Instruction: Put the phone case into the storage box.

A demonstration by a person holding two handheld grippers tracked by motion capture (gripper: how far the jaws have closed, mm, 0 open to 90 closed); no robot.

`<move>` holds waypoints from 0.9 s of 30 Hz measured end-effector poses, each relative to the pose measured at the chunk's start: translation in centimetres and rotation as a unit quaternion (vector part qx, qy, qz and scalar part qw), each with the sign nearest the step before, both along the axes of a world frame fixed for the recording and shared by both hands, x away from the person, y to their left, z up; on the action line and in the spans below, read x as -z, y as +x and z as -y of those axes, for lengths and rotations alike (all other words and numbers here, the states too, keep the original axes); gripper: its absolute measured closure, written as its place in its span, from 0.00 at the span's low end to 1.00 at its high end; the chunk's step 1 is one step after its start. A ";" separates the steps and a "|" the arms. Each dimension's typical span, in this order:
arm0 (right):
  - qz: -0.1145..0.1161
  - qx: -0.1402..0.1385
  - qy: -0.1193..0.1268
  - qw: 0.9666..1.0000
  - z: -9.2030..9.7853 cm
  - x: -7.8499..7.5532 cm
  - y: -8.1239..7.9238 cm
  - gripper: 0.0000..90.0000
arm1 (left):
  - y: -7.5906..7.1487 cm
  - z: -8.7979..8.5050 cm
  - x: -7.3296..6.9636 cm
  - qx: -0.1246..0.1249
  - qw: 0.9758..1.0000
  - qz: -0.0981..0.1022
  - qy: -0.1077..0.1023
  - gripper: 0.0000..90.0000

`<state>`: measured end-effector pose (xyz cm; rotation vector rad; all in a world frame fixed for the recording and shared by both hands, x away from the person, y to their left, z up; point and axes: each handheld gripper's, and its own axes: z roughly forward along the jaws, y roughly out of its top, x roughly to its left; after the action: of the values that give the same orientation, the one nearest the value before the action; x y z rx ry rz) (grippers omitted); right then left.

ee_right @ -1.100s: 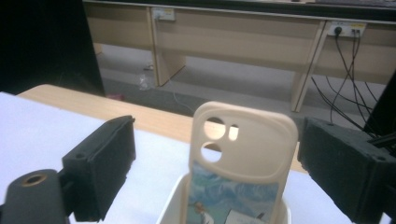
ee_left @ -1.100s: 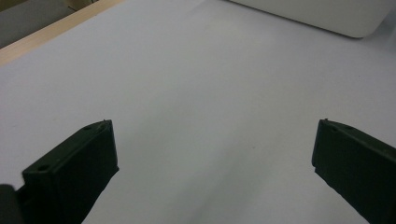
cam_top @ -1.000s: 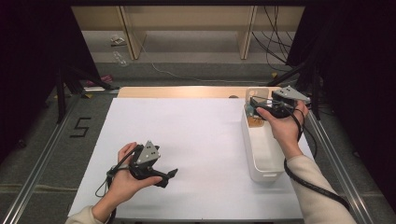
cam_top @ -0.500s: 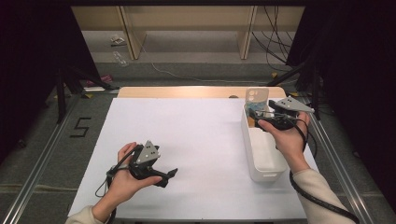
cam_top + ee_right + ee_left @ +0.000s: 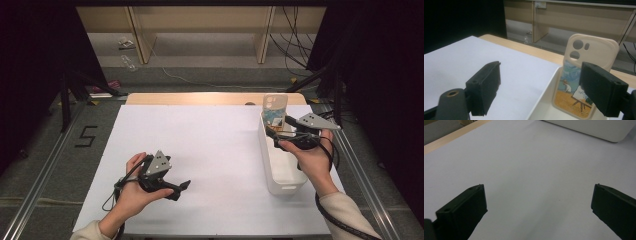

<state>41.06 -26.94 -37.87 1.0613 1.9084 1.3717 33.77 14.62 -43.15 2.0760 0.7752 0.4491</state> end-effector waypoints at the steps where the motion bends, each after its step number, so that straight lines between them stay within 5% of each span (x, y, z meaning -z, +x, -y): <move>1: 0.000 -0.002 -0.001 1.000 0.0 0.0 -0.1 0.20 | 0.0 0.0 0.0 0.000 1.000 0.000 0.000 0.00; 27: 0.000 -0.034 0.009 0.999 0.8 0.4 -3.2 0.17 | 0.1 -0.2 0.0 -0.002 1.000 0.001 -0.005 0.00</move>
<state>37.84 -27.74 -38.24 1.0134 1.9511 1.4280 33.87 14.80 -43.14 2.0656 0.7791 0.4484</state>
